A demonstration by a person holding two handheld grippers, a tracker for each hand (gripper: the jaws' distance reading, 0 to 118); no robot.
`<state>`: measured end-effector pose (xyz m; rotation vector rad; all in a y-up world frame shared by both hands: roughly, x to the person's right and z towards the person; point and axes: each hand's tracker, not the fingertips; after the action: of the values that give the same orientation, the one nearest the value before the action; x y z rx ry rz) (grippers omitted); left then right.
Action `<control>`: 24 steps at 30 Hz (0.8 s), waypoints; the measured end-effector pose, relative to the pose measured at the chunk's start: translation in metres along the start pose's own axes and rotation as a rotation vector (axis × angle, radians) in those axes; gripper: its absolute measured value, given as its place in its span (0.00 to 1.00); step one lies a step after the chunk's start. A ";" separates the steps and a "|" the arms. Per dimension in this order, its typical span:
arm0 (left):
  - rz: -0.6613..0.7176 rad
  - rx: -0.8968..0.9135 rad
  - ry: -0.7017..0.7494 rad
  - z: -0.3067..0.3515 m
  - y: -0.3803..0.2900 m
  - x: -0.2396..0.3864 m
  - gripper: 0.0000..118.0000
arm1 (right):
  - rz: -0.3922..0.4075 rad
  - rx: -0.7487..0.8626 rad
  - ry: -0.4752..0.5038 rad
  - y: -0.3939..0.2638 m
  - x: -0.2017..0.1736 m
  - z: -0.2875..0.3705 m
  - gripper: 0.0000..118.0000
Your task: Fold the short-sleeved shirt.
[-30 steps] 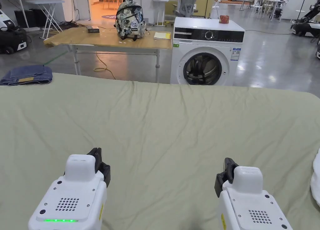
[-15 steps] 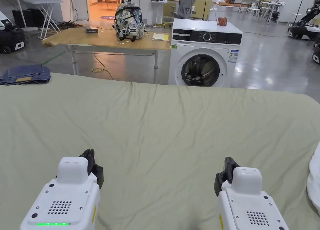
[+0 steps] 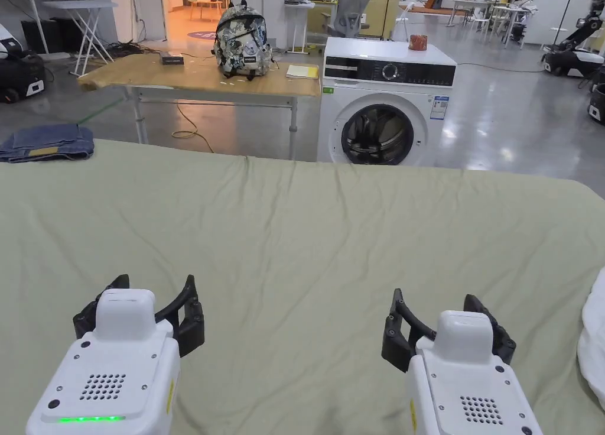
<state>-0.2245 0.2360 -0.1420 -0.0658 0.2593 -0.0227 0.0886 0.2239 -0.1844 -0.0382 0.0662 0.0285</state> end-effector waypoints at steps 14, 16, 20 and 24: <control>0.057 -0.018 -0.050 -0.011 0.011 -0.006 0.70 | -0.006 -0.068 -0.026 0.017 -0.002 -0.015 0.80; 0.060 -0.017 -0.057 -0.011 0.011 -0.007 0.70 | -0.017 -0.064 -0.020 0.018 -0.001 -0.016 0.80; 0.073 -0.026 -0.060 -0.014 0.013 -0.007 0.70 | -0.023 -0.087 0.000 0.023 -0.001 -0.020 0.83; 0.084 -0.049 -0.062 -0.019 0.014 -0.009 0.70 | -0.005 -0.122 -0.015 0.026 -0.006 -0.027 0.83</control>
<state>-0.2379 0.2487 -0.1585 -0.1043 0.2008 0.0687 0.0806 0.2486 -0.2116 -0.1601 0.0498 0.0280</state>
